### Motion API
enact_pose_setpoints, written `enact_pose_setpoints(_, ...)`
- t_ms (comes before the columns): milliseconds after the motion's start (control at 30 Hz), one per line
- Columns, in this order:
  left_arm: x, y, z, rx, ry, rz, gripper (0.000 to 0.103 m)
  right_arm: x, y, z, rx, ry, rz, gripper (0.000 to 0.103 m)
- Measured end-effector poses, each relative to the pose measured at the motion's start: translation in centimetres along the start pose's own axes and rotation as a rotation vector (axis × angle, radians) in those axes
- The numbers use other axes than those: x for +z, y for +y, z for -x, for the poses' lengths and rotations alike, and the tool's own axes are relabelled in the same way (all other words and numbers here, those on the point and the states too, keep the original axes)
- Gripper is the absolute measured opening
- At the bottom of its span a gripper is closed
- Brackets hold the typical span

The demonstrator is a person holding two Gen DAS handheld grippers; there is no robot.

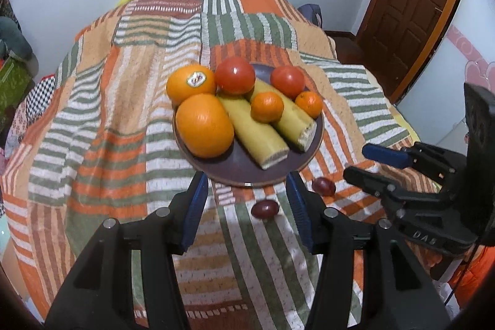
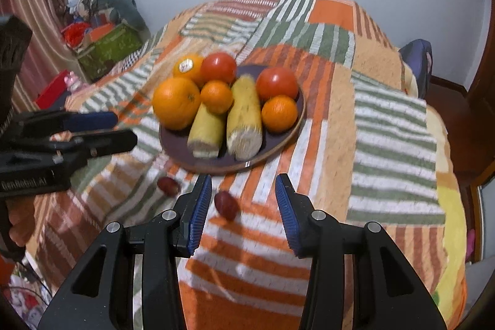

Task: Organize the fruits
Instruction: 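Close the right tool on a dark red grape while the left tool grasps another grape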

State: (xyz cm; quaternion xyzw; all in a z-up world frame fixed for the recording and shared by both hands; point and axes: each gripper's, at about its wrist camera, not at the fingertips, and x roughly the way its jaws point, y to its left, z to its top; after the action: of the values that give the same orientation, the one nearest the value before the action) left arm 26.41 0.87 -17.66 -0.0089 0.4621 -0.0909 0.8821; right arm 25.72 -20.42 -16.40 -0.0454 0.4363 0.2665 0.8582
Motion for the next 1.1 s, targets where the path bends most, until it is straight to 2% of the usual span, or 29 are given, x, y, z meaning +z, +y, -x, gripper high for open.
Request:
enact_pose_setpoints(433,-2.0,-0.1,-3.0,-0.025,0.088,-0.004,0.052,-1.0,1.0,-2.7,0.029,0.064,0.039,0.039)
enact_pose_setpoints(500,-2.3,-0.2,-3.5,-0.033,0.098,-0.003,0.052,-1.1,1.2,-3.0,0.032,0.073,0.054,0.036)
enact_pose_setpoints(567,-2.3,-0.4,-3.9,-0.038,0.107,-0.006,0.052,-1.2,1.4,-3.4,0.034,0.081,0.065,0.025)
enact_pose_setpoints(633,-2.4,-0.6,-4.2,-0.042,0.115,-0.014,0.052,-1.3,1.5,-3.5,0.02,0.072,0.079,0.019)
enact_pose_setpoints(967,-2.4,-1.4,-5.6,-0.047,0.128,-0.027,0.052,-1.1,0.4,-2.5,0.024,0.042,0.047,0.019)
enact_pose_setpoints(1100,-2.3,-1.6,-6.0,-0.057,0.135,-0.024,0.043,-1.0,-0.1,-1.9,0.022,0.031,0.033,0.019)
